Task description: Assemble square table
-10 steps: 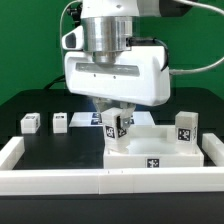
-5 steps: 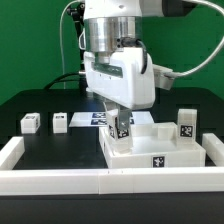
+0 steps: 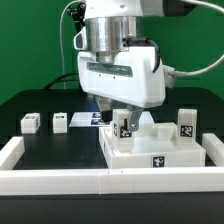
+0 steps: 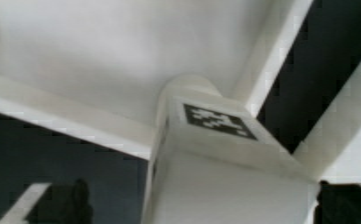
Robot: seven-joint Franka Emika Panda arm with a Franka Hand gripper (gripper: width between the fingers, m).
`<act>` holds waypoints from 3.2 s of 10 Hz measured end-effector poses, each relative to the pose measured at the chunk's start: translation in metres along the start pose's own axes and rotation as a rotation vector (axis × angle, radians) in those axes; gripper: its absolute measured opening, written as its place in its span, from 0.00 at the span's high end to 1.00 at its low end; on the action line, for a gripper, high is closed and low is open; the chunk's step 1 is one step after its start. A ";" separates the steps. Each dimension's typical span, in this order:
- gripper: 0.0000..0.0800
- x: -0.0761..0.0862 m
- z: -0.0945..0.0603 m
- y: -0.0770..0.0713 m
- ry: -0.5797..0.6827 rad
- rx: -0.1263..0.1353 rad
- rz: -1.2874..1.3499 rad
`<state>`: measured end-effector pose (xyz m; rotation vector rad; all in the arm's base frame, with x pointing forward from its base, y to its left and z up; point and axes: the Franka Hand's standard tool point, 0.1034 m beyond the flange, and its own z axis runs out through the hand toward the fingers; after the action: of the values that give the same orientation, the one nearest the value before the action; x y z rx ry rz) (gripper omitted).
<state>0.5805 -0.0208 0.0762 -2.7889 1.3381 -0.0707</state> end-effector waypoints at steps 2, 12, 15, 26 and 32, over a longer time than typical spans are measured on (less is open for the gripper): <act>0.19 -0.003 0.000 -0.003 -0.002 0.002 -0.218; 0.19 -0.007 0.000 -0.006 0.006 -0.018 -0.990; 0.55 -0.006 0.000 -0.006 0.005 -0.019 -0.989; 0.64 -0.005 0.002 -0.006 0.011 -0.004 -0.240; 0.64 -0.004 0.003 -0.008 0.005 0.011 0.318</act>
Offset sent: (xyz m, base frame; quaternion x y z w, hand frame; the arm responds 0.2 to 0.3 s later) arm -0.0036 0.0116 0.0016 0.0137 -0.0196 -0.1747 0.9843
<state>0.5847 -0.0129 0.0735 -2.5300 1.7552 -0.0721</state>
